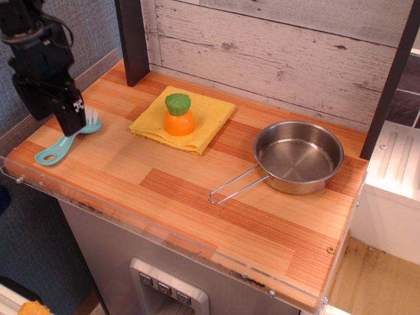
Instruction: Move the blue brush to the bottom center of the table below the silver pot.
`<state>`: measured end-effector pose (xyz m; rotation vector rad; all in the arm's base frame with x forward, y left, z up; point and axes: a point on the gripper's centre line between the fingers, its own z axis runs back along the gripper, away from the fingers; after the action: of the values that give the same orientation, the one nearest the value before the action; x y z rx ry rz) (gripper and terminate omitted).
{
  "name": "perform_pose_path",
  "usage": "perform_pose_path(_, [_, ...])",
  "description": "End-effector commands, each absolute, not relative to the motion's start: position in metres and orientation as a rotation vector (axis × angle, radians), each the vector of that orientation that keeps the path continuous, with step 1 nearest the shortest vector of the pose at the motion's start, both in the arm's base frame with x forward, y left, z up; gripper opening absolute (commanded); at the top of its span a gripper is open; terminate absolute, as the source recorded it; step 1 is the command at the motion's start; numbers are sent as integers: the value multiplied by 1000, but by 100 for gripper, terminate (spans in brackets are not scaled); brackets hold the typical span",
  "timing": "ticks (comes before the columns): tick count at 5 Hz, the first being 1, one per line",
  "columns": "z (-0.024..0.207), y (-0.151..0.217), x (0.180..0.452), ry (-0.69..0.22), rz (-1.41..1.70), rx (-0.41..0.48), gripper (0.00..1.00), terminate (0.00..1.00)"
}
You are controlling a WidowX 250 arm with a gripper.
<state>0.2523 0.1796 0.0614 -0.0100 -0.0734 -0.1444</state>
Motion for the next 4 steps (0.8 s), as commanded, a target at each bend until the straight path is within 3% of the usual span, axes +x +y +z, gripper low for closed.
perform_pose_path(1, [55, 206, 260, -60, -103, 22, 100, 0])
perform_pose_path(4, [23, 203, 263, 31, -104, 21, 100, 0])
